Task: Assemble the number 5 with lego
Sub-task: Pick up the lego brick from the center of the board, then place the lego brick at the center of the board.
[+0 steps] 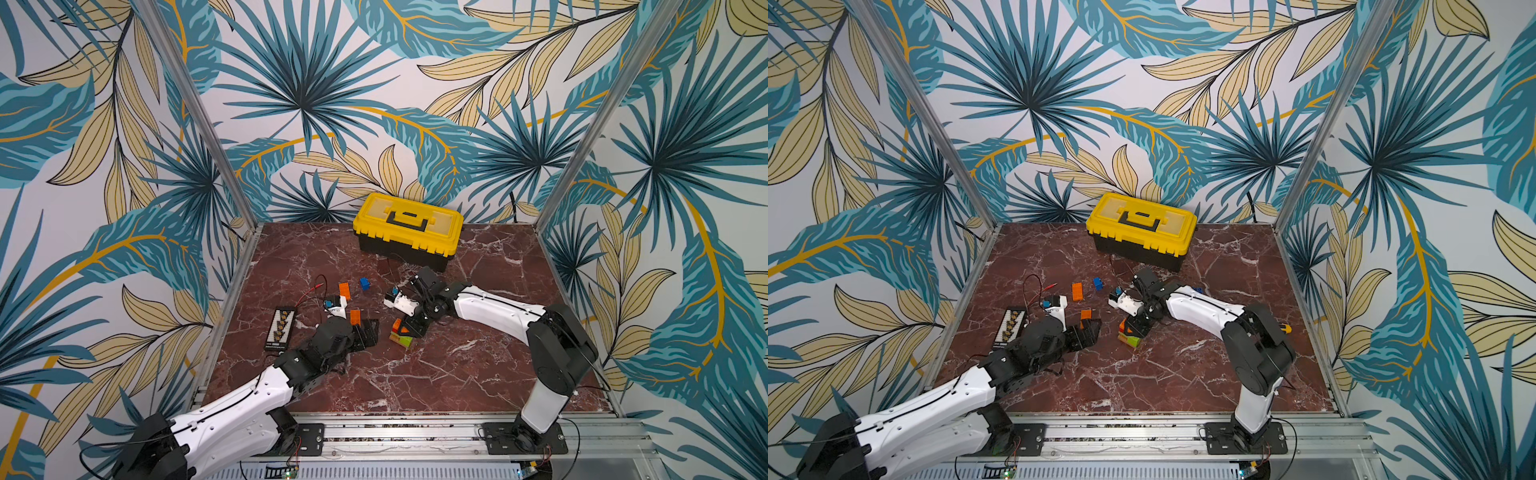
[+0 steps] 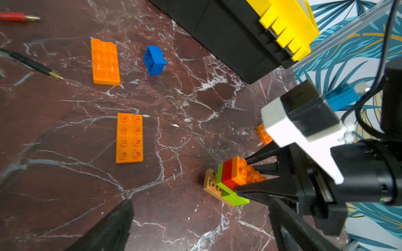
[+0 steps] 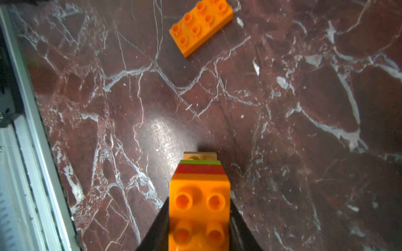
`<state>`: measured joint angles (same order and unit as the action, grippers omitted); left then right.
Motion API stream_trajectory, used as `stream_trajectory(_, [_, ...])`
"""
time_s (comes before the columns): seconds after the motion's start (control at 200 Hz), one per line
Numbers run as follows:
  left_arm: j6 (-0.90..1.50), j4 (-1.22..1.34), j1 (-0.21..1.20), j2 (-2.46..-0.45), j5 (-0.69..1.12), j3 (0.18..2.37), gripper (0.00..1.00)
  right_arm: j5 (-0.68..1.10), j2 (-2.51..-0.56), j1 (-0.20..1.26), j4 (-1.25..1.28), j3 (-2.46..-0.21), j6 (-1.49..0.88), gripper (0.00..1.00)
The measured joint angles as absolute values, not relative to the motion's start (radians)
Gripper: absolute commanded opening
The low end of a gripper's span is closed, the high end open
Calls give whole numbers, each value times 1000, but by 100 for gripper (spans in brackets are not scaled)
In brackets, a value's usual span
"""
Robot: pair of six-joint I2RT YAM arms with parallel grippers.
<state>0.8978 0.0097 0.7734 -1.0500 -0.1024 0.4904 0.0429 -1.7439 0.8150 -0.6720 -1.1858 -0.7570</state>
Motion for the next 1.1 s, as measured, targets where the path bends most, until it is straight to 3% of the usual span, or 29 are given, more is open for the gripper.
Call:
stream_trajectory(0.29, [884,10,773,-999,-146,453,100,33,-1517,814,-541,-985,-749,90])
stream_trajectory(0.411, [863,33,773,-1006,-130,453,100,-28,-1390,813,-452,-880,-656,99])
stream_trajectory(0.616, [833,104,773,-1071,-68,454,100,-125,-1159,784,-229,-691,-437,99])
stream_trajectory(0.766, [821,124,773,-1130,-11,455,100,-118,-1178,737,-187,-714,-287,99])
stream_trajectory(0.871, [820,125,773,-1167,26,457,100,-79,-1248,733,-187,-759,-179,88])
stream_trajectory(1.101, [828,123,773,-1194,49,463,100,7,-1283,733,-205,-763,79,82])
